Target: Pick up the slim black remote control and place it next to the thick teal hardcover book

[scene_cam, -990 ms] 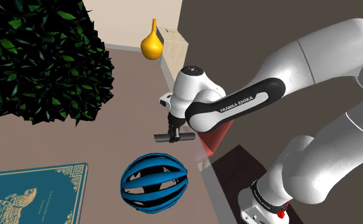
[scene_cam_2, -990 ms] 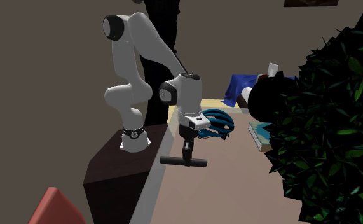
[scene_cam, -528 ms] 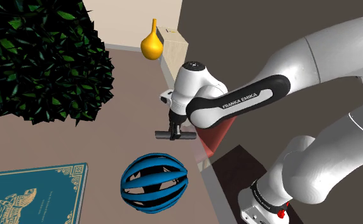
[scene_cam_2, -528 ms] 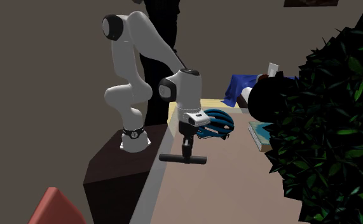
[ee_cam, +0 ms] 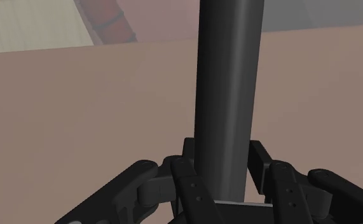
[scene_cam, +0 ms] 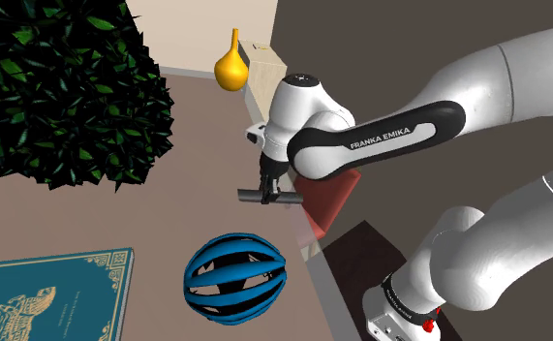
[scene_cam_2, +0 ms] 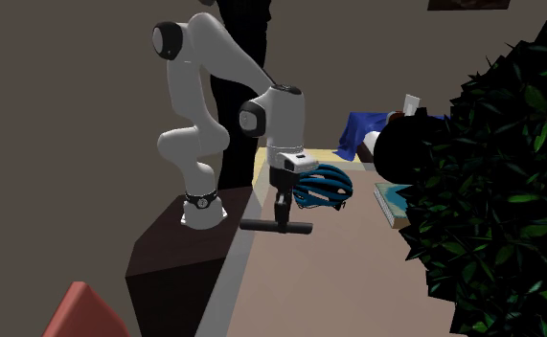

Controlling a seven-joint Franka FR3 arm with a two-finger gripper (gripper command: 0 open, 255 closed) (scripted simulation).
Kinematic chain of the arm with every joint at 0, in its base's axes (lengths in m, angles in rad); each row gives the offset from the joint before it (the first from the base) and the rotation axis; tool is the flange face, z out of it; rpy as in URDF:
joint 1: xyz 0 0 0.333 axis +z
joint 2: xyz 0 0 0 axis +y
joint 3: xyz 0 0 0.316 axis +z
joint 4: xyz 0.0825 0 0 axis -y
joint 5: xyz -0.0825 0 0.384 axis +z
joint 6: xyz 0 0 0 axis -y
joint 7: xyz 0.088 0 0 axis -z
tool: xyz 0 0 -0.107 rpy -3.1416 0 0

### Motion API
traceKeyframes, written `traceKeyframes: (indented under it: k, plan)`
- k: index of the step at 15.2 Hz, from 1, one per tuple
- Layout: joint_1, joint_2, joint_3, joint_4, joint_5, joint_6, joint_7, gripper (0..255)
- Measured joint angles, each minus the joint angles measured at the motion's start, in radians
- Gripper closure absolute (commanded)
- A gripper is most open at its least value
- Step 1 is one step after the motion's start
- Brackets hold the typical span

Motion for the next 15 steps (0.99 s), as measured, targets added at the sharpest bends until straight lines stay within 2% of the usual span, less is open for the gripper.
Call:
traceKeyframes:
  k: [10,15]
  plan:
    - [0.004,-0.071,-0.01,0.074,0.017,-0.143,-0.021,255]
    - [0.051,-0.083,0.061,0.081,0.038,-0.165,0.08,255]
